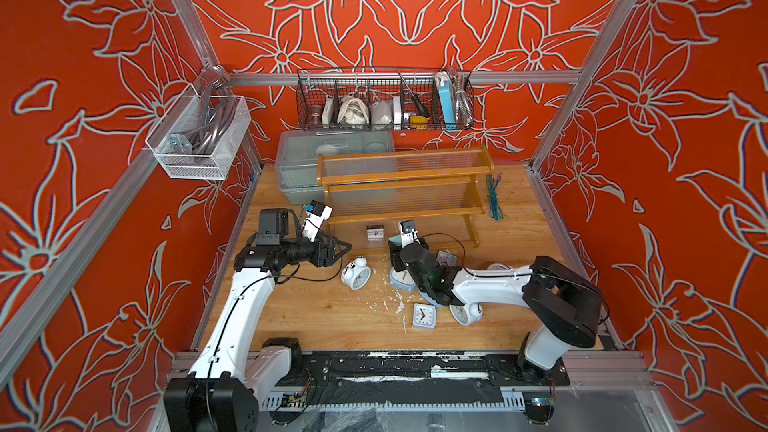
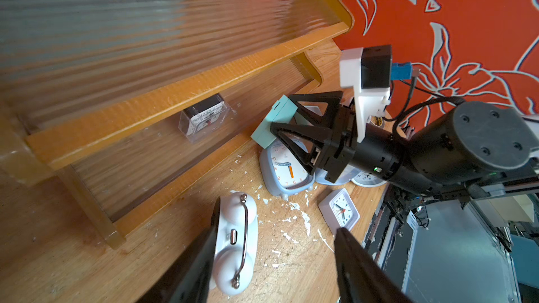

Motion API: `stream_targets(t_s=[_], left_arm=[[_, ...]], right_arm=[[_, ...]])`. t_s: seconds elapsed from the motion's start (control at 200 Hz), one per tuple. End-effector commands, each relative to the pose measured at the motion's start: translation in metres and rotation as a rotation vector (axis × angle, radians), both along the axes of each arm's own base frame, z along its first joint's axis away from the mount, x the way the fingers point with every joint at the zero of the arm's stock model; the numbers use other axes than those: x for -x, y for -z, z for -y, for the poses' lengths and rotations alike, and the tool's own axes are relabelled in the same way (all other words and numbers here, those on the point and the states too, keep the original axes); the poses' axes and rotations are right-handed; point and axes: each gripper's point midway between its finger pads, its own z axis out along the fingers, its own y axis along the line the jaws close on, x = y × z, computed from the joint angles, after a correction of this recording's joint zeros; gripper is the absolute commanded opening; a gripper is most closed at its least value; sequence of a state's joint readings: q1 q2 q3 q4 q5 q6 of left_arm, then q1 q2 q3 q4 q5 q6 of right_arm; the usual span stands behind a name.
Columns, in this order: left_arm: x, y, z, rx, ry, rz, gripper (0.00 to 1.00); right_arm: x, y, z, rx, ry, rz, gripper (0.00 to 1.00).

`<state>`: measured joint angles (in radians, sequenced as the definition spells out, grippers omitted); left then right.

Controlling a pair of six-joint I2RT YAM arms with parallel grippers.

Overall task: Place the alarm clocks on the shelf by style
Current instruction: Place the alarm on the shelf.

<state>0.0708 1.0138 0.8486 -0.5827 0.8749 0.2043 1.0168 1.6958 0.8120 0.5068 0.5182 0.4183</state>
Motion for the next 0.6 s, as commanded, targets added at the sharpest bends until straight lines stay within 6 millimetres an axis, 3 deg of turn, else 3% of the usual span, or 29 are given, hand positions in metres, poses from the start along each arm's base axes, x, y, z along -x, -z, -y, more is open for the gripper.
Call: stream_targets(t_s=[0.0,0.591], left_arm=[[0.004,0.0,0.002,0.003,0.007,0.006,0.66],[0.004,0.001,0.001,-0.001,0.005,0.005,0.66]], right_arm=[[-0.019,-0.014,-0.003,-0.043,0.034,0.049,0.53],[-0.057,0.009,-0.002,-0.016,0.105,0.043,0.53]])
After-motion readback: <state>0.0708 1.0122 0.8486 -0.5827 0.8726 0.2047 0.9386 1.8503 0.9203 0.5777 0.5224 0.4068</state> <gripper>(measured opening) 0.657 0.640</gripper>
